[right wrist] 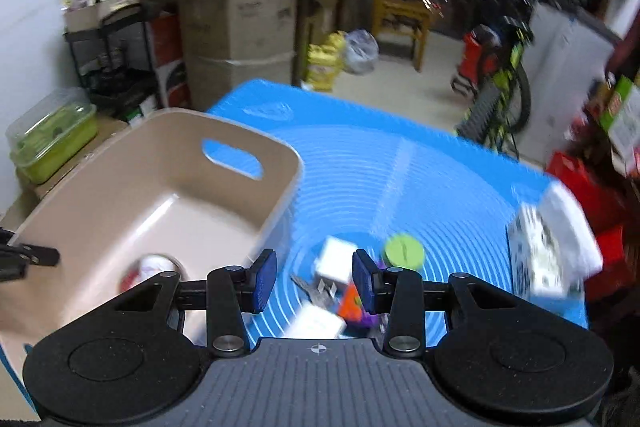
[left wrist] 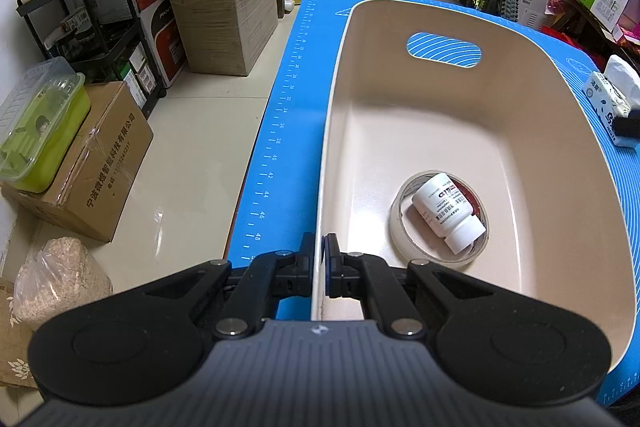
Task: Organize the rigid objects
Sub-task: 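Move the right tool to the white charger and grasp it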
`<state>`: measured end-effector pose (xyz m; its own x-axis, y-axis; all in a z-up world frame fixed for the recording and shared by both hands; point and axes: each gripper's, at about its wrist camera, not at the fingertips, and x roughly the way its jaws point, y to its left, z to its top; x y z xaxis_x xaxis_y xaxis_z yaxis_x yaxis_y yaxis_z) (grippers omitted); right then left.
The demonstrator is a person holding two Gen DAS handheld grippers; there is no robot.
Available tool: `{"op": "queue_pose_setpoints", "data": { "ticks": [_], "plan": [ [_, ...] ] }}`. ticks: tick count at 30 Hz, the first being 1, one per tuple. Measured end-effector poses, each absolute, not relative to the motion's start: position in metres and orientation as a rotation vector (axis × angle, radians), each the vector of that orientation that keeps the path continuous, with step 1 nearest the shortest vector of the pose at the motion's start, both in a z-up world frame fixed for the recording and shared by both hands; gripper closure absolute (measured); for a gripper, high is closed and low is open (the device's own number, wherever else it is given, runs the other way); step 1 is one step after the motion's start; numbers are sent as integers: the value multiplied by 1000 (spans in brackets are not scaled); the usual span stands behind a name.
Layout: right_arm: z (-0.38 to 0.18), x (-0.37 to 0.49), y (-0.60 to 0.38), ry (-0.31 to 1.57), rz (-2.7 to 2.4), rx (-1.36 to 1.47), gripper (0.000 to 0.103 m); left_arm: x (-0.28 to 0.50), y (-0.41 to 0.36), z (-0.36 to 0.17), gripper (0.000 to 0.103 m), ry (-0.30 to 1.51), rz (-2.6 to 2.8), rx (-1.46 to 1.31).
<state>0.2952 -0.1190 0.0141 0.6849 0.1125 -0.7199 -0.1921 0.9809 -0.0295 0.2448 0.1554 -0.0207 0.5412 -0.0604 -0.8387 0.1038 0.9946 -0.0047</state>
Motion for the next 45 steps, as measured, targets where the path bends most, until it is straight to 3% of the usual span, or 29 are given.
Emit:
{"op": "queue_pose_setpoints", "data": {
  "ticks": [16, 25, 45],
  "plan": [
    [-79, 306, -117, 938, 185, 7, 52, 244, 157, -21, 97, 994, -99, 47],
    [-88, 311, -116, 946, 119, 11, 41, 244, 156, -21, 97, 993, -98, 46],
    [-106, 325, -124, 982, 114, 83, 36, 244, 158, -21, 97, 993, -97, 47]
  ]
}}
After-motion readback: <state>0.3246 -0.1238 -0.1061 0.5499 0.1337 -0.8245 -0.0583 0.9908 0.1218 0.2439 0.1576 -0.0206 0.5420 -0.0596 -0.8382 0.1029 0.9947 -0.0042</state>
